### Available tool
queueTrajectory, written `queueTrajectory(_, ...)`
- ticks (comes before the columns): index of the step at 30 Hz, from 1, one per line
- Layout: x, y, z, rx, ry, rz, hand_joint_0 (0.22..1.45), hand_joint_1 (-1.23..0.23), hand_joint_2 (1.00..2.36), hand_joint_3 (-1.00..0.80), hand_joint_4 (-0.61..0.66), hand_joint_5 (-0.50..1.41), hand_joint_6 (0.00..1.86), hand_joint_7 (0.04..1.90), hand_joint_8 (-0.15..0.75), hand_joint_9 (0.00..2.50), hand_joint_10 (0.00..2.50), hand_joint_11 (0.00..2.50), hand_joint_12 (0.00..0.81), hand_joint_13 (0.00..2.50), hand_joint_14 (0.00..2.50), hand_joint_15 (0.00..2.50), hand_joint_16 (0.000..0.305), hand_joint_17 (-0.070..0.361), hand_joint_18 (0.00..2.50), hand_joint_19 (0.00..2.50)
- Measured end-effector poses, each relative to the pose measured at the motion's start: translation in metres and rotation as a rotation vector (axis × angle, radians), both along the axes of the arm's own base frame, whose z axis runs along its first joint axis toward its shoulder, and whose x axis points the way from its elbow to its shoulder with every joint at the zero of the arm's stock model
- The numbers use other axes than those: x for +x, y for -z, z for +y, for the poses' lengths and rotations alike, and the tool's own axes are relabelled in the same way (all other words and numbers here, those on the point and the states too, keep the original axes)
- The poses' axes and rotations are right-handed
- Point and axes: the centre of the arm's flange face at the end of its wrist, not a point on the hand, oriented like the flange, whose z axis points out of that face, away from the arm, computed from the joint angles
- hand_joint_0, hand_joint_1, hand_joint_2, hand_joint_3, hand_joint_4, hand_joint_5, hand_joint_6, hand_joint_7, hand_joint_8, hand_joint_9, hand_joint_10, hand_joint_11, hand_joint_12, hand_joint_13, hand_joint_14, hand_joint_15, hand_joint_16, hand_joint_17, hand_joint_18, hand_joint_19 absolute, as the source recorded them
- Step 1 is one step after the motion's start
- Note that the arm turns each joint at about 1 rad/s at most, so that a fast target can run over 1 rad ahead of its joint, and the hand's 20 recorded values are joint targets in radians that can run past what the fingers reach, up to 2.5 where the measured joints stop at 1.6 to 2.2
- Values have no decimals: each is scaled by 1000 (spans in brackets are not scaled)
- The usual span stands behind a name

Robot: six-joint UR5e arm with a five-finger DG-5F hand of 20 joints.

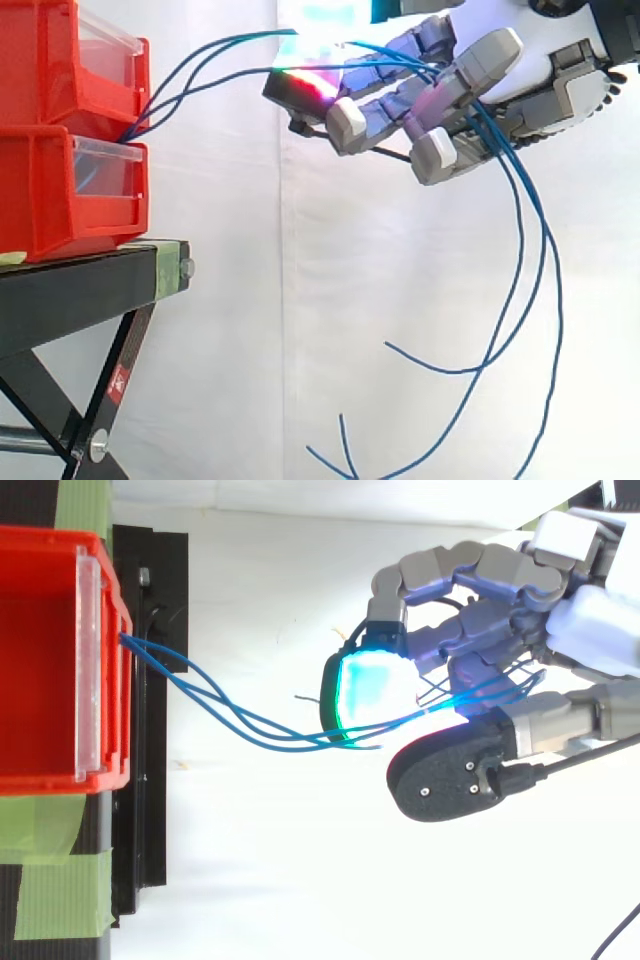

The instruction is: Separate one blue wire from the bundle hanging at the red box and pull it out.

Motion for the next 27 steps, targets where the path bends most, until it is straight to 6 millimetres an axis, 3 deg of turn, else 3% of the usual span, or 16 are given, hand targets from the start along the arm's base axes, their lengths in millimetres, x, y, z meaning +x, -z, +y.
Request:
queueTrajectory(6, 0, 0, 0, 0, 0, 0, 588, -714, 1016, -327, 62, -234, 762, 1207, 276, 754, 13, 1497, 330, 1069, 2500, 360, 50, 112, 947, 1245)
queueTrajectory(14, 0, 0, 0, 0, 0, 1, 531, -696, 1004, -452, 79, -235, 760, 1202, 295, 748, 14, 1492, 345, 1078, 2500, 343, 53, 120, 967, 1234)
queueTrajectory(27, 0, 0, 0, 0, 0, 1, 499, -714, 1000, -500, 91, -237, 751, 1210, 308, 722, 14, 1488, 363, 1083, 2500, 338, 58, 130, 965, 1211)
